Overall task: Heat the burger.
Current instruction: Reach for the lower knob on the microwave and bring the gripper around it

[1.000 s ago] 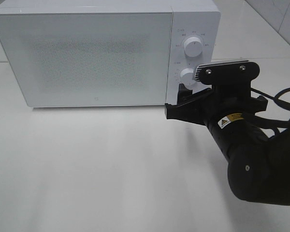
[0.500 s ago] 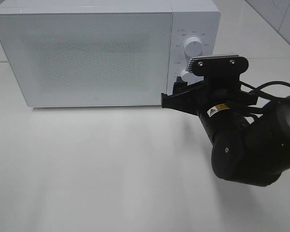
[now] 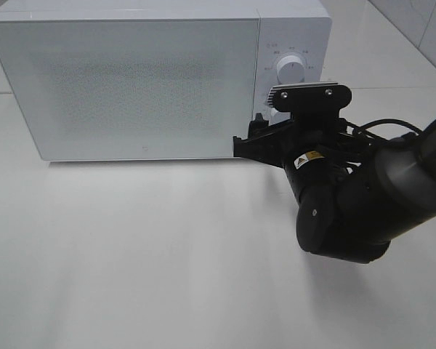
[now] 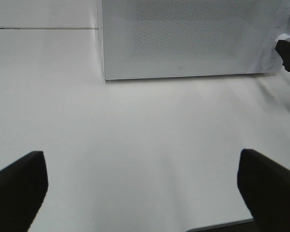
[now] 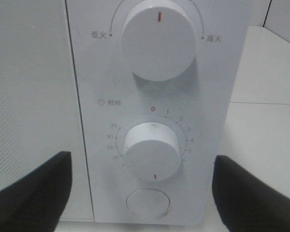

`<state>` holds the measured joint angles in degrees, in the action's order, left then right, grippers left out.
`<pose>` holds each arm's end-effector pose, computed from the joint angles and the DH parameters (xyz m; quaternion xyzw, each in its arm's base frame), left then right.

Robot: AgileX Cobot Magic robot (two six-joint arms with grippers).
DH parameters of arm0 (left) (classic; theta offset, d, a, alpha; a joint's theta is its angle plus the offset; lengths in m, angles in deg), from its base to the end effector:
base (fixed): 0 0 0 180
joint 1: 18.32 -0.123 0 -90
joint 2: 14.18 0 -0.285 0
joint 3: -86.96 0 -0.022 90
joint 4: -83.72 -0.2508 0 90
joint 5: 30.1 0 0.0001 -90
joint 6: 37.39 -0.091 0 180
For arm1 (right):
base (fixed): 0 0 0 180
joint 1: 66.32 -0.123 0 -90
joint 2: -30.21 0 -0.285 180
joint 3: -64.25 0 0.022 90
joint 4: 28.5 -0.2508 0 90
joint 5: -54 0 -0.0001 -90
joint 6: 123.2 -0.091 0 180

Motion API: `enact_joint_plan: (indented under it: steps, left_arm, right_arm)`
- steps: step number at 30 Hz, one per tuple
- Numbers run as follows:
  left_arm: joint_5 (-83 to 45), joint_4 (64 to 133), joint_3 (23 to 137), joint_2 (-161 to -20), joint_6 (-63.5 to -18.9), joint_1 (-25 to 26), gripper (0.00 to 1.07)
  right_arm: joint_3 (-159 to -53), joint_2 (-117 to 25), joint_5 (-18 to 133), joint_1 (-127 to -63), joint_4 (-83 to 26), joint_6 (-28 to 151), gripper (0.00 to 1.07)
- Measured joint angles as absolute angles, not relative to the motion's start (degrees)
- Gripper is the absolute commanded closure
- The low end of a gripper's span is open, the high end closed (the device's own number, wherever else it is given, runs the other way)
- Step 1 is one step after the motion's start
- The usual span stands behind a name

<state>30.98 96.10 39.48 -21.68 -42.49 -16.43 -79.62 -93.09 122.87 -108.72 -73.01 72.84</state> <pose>-0.0097 -0.0168 0.2836 0.0571 0.8415 -0.0929 0.5292 0.2863 0.1809 0.1246 -0.0194 0.7426 -0.0024 0.6694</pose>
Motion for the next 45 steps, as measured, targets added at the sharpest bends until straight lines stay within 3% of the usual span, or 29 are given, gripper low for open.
enact_joint_plan:
  steps: [23,45]
  left_arm:
    - [31.0,96.1,39.5,-21.7,-42.5,-16.4,0.07]
    - [31.0,96.1,39.5,-21.7,-42.5,-16.4,0.07]
  right_arm:
    - [-84.5,-97.2,119.8,-102.5,-67.3,71.9,0.31]
    - [-84.7,-97.6,119.8,-101.7,-65.6,70.3,0.31]
